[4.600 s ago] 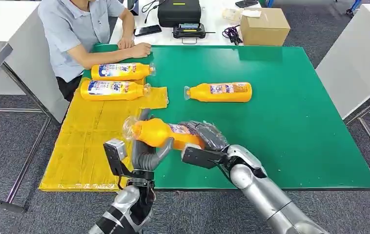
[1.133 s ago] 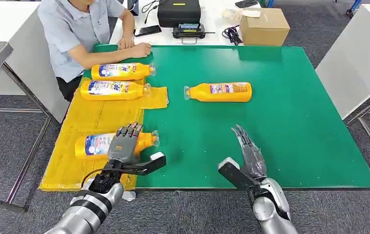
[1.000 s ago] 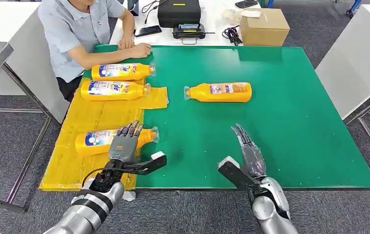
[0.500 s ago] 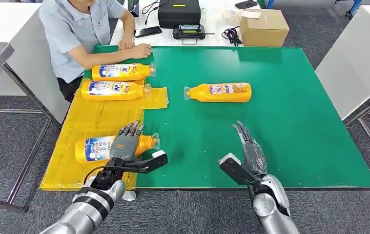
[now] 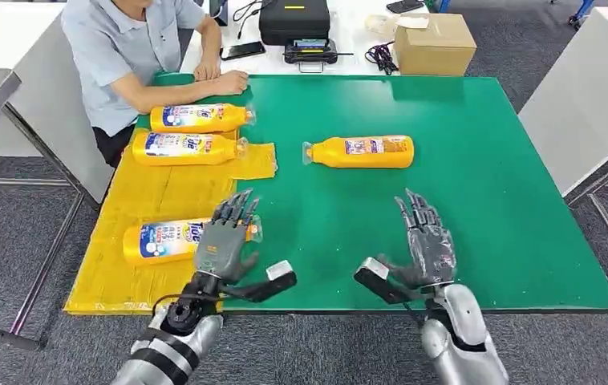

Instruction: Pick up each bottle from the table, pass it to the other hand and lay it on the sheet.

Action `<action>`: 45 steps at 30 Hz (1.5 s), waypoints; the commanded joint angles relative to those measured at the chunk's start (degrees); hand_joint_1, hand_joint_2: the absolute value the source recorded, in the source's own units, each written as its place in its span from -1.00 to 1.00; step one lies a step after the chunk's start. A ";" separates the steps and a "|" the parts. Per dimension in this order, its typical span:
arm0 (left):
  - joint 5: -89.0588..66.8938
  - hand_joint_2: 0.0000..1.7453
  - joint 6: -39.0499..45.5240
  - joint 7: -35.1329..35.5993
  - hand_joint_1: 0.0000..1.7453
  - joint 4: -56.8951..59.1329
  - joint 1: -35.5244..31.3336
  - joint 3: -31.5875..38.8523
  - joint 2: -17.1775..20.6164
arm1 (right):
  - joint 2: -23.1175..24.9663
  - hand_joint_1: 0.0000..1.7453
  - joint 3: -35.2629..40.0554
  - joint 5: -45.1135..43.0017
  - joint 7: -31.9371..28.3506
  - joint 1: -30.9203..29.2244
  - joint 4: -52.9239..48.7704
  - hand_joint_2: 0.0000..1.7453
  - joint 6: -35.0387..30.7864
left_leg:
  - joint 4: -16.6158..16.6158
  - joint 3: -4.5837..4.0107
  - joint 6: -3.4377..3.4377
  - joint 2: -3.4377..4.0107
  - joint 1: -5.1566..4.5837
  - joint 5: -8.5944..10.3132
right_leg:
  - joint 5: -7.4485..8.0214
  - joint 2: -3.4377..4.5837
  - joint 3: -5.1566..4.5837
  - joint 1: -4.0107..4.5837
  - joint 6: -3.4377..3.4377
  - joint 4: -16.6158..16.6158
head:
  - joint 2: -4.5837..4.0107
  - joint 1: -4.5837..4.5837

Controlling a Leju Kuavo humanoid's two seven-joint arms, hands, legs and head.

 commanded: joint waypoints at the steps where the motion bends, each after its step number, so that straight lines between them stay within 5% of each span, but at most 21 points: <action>1: 8.33 1.00 -1.15 -4.24 -1.00 -12.14 4.66 -12.49 2.06 | -6.68 -1.00 1.97 -0.06 -0.89 -10.68 15.63 1.00 2.61 | 0.00 0.18 -0.07 0.15 0.00 -0.07 | -0.01 0.12 0.16 0.02 -0.09 -0.04 | 0.00 0.02; 7: 22.65 1.00 1.97 -12.62 -1.00 -18.50 7.17 -13.82 1.82 | -8.01 -1.00 5.25 2.59 1.04 -13.43 18.70 1.00 4.09 | -0.01 0.21 -0.10 0.18 0.00 -0.09 | -0.02 0.14 0.14 0.02 -0.10 -0.03 | 0.00 -0.02; 18: 26.64 1.00 1.97 -16.08 -1.00 -19.89 8.08 -13.41 1.38 | -8.46 -1.00 6.47 2.48 1.15 -14.08 19.79 1.00 4.76 | 0.00 0.28 -0.10 0.14 0.05 -0.10 | -0.05 0.09 0.21 0.07 -0.11 -0.02 | 0.00 0.00; 45: 26.92 1.00 1.97 -16.78 -1.00 -15.56 5.92 -14.38 0.31 | -2.94 -1.00 12.93 0.61 0.22 -17.17 27.21 1.00 6.05 | -0.03 0.26 -0.10 0.15 0.04 -0.06 | -0.02 0.09 0.18 0.05 -0.11 -0.03 | 0.00 0.00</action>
